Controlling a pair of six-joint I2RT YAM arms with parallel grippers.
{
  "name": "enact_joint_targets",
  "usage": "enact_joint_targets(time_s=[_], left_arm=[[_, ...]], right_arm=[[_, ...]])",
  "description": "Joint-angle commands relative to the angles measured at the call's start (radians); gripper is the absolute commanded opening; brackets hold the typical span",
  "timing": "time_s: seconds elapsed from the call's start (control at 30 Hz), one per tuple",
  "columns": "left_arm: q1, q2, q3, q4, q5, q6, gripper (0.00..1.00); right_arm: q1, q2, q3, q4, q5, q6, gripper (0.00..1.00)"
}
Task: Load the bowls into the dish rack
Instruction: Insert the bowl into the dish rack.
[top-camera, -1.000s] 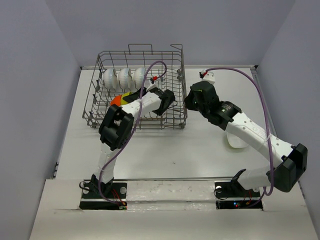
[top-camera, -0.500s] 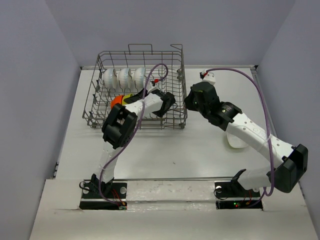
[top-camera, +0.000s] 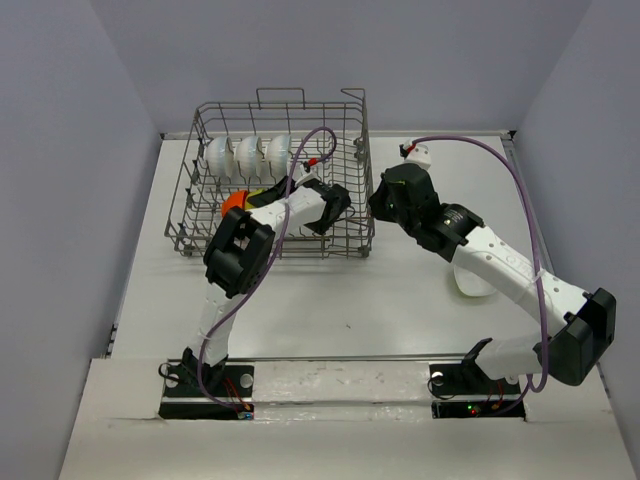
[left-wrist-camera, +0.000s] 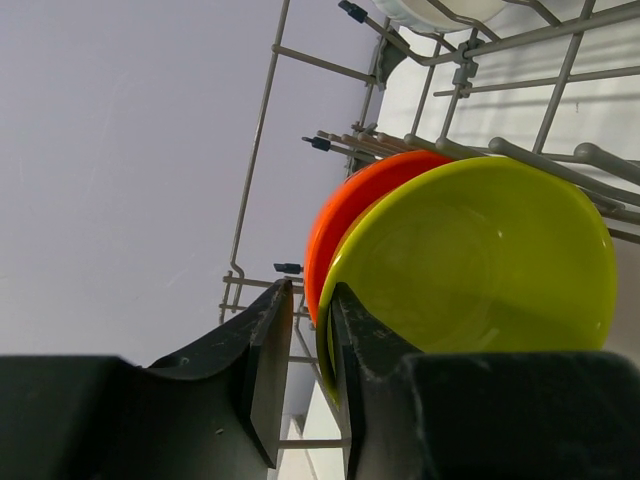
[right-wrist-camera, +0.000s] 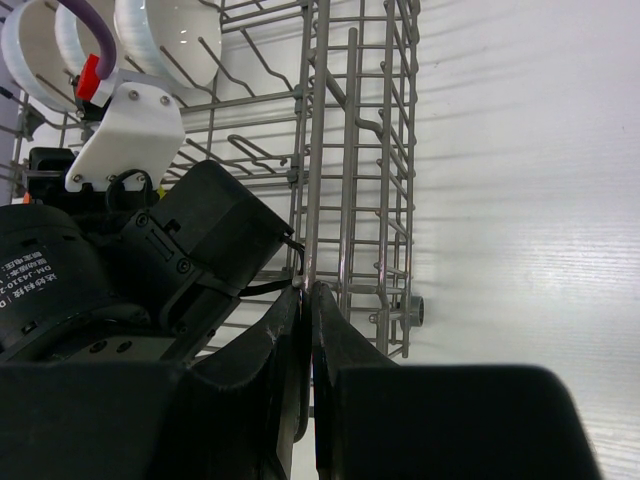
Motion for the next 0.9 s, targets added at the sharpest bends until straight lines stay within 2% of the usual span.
enact_joint_targets(time_s=[0.0, 0.13, 0.27, 0.53, 0.87], left_arm=[[-0.003, -0.002, 0.026, -0.022, -0.096, -0.017, 0.36], [-0.006, -0.001, 0.031, -0.022, -0.093, -0.018, 0.39], [-0.006, 0.002, 0.035, -0.022, -0.094, -0.020, 0.47], [-0.009, 0.015, 0.046, -0.022, -0.088, -0.018, 0.48], [-0.012, 0.028, 0.063, -0.022, -0.080, -0.010, 0.61]], right_arm=[[0.016, -0.026, -0.020, -0.007, -0.009, -0.014, 0.08], [0.016, -0.026, -0.022, -0.007, -0.009, -0.014, 0.08], [0.016, -0.026, -0.020, -0.007, -0.007, -0.016, 0.08], [0.016, -0.026, -0.015, -0.010, -0.007, -0.020, 0.08], [0.016, -0.025, -0.005, -0.021, -0.002, -0.023, 0.08]])
